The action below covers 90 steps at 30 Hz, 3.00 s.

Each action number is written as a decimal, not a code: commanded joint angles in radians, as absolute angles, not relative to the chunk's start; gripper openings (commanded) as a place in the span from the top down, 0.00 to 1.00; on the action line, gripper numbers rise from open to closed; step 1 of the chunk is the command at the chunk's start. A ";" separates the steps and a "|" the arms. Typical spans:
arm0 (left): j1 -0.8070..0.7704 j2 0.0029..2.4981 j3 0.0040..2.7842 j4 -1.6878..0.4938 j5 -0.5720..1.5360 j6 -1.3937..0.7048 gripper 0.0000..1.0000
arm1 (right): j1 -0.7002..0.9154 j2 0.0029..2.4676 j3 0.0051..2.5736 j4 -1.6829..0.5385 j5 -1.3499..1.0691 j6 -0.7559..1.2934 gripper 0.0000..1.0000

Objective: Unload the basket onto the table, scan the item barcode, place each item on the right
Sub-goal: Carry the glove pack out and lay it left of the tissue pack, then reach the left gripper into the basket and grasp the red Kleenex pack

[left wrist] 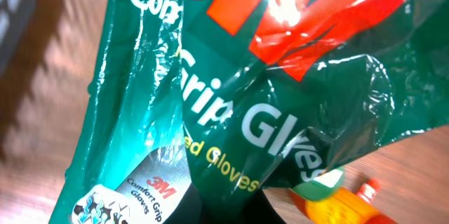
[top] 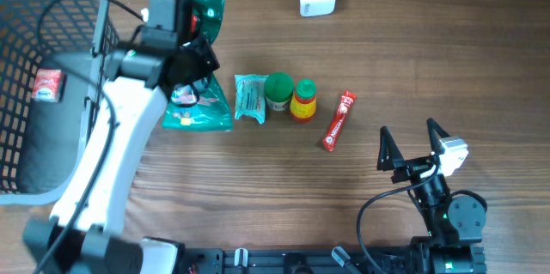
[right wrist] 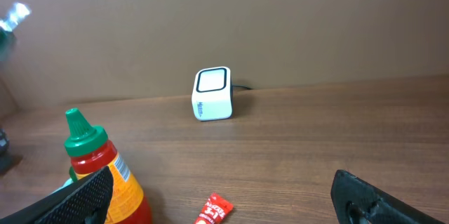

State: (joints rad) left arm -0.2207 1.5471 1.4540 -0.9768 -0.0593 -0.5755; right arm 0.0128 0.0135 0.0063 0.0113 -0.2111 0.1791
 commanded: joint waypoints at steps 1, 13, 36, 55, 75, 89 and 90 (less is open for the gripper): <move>-0.240 1.677 1.457 -0.996 -0.147 -0.789 0.96 | 0.020 0.007 0.005 0.015 -0.198 0.186 0.00; -0.350 1.932 1.457 -0.863 -0.071 -0.825 0.96 | 0.020 0.007 0.005 0.015 -0.198 0.186 0.00; -0.434 1.606 1.559 -0.802 -0.229 -0.818 0.00 | 0.020 0.007 0.005 0.015 -0.198 0.186 0.00; 0.034 1.264 1.629 -0.841 -0.544 -0.825 0.00 | 0.019 0.007 0.006 0.015 -0.198 0.186 0.00; 0.538 1.752 1.549 -0.896 -0.333 -0.854 0.20 | 0.019 0.007 0.005 0.015 -0.198 0.186 0.00; 0.548 2.043 1.548 -0.685 -0.383 -0.854 0.46 | 0.020 0.007 0.005 0.015 -0.198 0.185 0.00; 0.548 2.051 1.548 -0.675 -0.384 -0.854 0.46 | 0.020 0.007 0.005 0.015 -0.198 0.186 0.00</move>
State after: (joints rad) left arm 0.5419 1.9999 1.5555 -0.6998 -0.3531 -0.8513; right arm 0.0128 0.0135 0.0063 0.0113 -0.2085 0.1791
